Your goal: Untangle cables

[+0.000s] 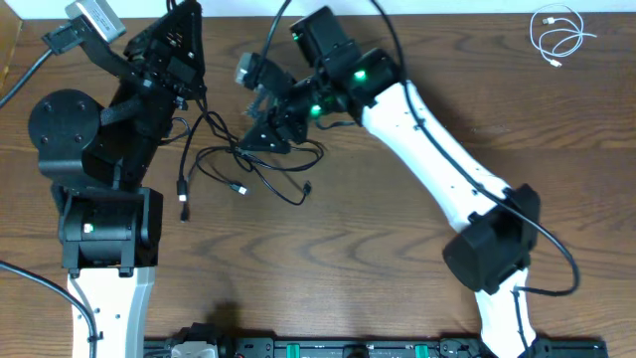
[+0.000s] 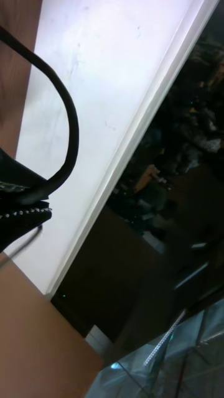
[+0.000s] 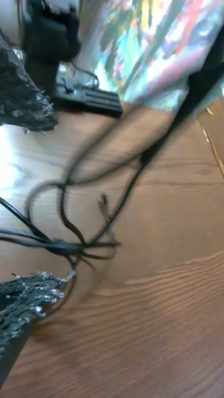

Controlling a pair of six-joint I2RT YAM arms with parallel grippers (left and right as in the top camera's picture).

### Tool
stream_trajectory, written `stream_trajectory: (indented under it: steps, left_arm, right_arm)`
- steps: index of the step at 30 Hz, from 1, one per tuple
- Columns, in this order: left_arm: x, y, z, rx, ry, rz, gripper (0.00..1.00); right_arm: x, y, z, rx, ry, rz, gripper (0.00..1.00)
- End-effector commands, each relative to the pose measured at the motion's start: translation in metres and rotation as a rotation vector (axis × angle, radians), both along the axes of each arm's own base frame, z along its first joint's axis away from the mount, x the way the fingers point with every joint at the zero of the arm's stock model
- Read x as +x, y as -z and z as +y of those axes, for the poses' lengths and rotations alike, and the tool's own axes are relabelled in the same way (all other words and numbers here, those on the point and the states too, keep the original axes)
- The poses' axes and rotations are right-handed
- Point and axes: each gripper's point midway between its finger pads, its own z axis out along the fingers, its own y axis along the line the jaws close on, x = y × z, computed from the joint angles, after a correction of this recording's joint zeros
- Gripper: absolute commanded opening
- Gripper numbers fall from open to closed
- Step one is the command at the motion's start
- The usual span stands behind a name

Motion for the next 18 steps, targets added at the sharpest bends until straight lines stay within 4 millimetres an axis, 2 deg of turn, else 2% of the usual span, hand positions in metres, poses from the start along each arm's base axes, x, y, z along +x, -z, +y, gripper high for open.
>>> stream_trajectory:
  steps: [1,5,6,7,10,13,15,16,18]
  left_arm:
    - [-0.004,-0.005,-0.003,-0.002,0.028,-0.010,0.07]
    - [-0.004,-0.002,-0.003,-0.003,0.027,0.004,0.07]
    - [-0.004,-0.002,-0.003,-0.003,0.027,0.007,0.07]
    - [-0.003,-0.001,-0.003,-0.003,0.028,0.011,0.07]
    - [-0.003,0.002,-0.004,-0.003,0.028,0.021,0.07]
    - [-0.002,0.007,-0.003,-0.002,0.027,0.043,0.07]
    - [-0.002,0.010,-0.003,0.015,0.024,0.049,0.07]
    - [-0.002,0.011,-0.003,0.030,0.022,0.047,0.07]
    - [-0.001,0.013,-0.002,0.059,0.010,0.042,0.07]
  right_arm:
    - [0.000,0.019,0.015,0.004,-0.016,0.037,0.70]
    - [-0.004,0.029,0.025,0.002,-0.028,0.049,0.63]
    - [-0.005,0.031,0.028,0.003,-0.032,0.047,0.58]
    - [-0.005,0.033,0.034,0.013,-0.040,0.038,0.49]
    - [-0.004,0.035,0.045,0.033,-0.033,0.042,0.40]
    - [0.000,0.040,0.051,0.037,-0.023,0.038,0.22]
    - [0.009,0.048,0.048,-0.010,0.041,0.036,0.05]
    - [0.018,0.055,0.043,-0.051,0.101,0.041,0.01]
    - [0.037,0.065,0.031,-0.124,0.223,0.054,0.01]
